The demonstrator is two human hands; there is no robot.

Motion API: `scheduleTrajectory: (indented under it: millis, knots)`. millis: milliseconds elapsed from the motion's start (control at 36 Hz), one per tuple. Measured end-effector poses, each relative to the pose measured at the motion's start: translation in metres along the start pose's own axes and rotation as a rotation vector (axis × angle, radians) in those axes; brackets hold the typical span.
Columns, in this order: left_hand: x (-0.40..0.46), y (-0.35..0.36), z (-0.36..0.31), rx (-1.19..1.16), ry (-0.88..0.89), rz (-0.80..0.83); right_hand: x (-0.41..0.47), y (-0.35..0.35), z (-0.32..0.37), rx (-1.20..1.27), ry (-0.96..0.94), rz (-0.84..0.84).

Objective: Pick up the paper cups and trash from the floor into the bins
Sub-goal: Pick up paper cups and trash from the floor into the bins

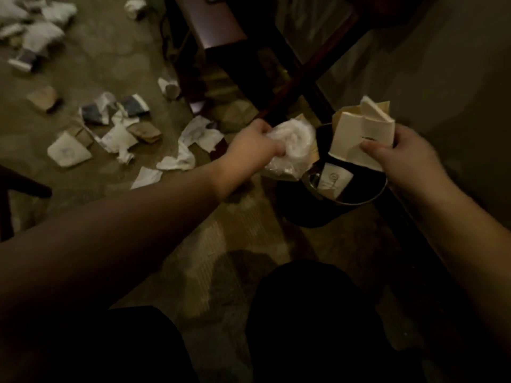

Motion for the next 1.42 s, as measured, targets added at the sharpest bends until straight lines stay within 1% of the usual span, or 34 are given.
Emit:
scheduleTrajectory:
  millis: [111,194,278,333,444,500,556,611,667,806,889,1028,1167,1306,1417]
  knots:
    - [0.021,0.046,-0.048,0.146,0.106,0.019,0.020,-0.035,-0.022,-0.019,0.034,-0.038]
    - [0.034,0.082,-0.065,0.308,0.166,0.054,0.040,-0.044,-0.040,-0.097,0.062,-0.042]
    - [0.047,0.110,-0.065,0.475,0.140,0.080,0.057,-0.040,-0.057,-0.191,0.081,-0.010]
    - [0.055,0.125,-0.061,0.563,0.134,0.093,0.065,-0.034,-0.068,-0.201,0.095,0.017]
    - [0.070,0.143,-0.049,0.622,0.091,0.117,0.074,-0.017,-0.084,-0.171,0.113,0.051]
    - [0.072,0.152,-0.041,0.667,0.044,0.172,0.075,-0.006,-0.091,-0.134,0.132,0.066]
    - [0.071,0.163,-0.031,0.778,0.007,0.276,0.075,0.006,-0.099,-0.136,0.146,0.106]
    - [0.069,0.170,-0.024,0.884,0.020,0.352,0.074,0.018,-0.104,-0.167,0.147,0.175]
    - [0.067,0.173,-0.023,0.920,0.041,0.393,0.072,0.025,-0.107,-0.155,0.155,0.226]
    - [0.065,0.169,-0.026,0.901,0.052,0.487,0.074,0.024,-0.110,-0.230,0.140,0.253]
    - [0.067,0.161,-0.030,0.802,0.046,0.479,0.075,0.017,-0.104,-0.273,0.104,0.226]
    - [0.067,0.141,-0.047,0.706,0.144,0.366,0.072,0.009,-0.087,-0.335,0.050,0.184]
    - [0.056,0.106,-0.053,0.497,0.155,0.306,0.065,0.016,-0.058,-0.384,-0.024,0.212]
    - [0.031,0.042,-0.037,0.374,0.155,0.204,0.049,0.042,-0.006,-0.428,-0.169,0.288]
    - [0.008,-0.022,-0.003,0.320,0.114,0.110,0.028,0.074,0.046,-0.415,-0.293,0.351]
Point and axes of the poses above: each hand's wrist, its own x-axis towards the middle knuckle, its own y-axis out of the palm, z = x × y, the point moved 8 cm from there along x, towards the middle knuckle, and after that the axes turned 1 degree about y, right-handed, at the moved point
